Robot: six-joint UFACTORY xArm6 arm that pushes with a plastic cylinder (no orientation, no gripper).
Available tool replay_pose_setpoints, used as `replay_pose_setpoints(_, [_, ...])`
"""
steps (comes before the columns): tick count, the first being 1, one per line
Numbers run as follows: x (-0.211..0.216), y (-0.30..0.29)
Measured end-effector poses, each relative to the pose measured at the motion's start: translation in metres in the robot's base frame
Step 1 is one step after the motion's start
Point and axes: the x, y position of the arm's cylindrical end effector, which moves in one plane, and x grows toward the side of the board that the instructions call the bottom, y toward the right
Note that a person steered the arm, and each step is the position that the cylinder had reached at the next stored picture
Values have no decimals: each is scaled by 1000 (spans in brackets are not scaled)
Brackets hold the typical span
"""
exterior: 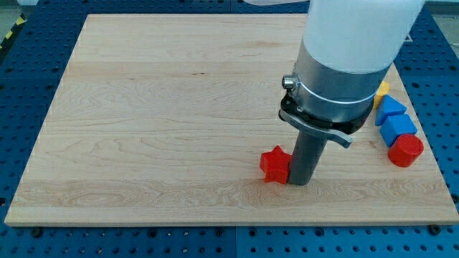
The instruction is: Point your arm at red circle
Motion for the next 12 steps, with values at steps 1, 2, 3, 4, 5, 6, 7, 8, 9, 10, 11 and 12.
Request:
replay_pose_setpoints(1, [9,27])
replay_pose_setpoints(2, [15,58])
replay_pose_setpoints(3, [23,126])
replay_pose_setpoints(4, [28,189])
replay_pose_setpoints(5, [28,236])
replay_pose_setpoints(6, [27,252])
replay_pose_setpoints(7, [24,254])
replay_pose_setpoints(8, [18,253])
replay_pose_setpoints(9, [11,254])
replay_pose_setpoints(10, [5,253])
replay_pose_setpoints(11, [5,254])
replay_pose_setpoints(12, [5,254])
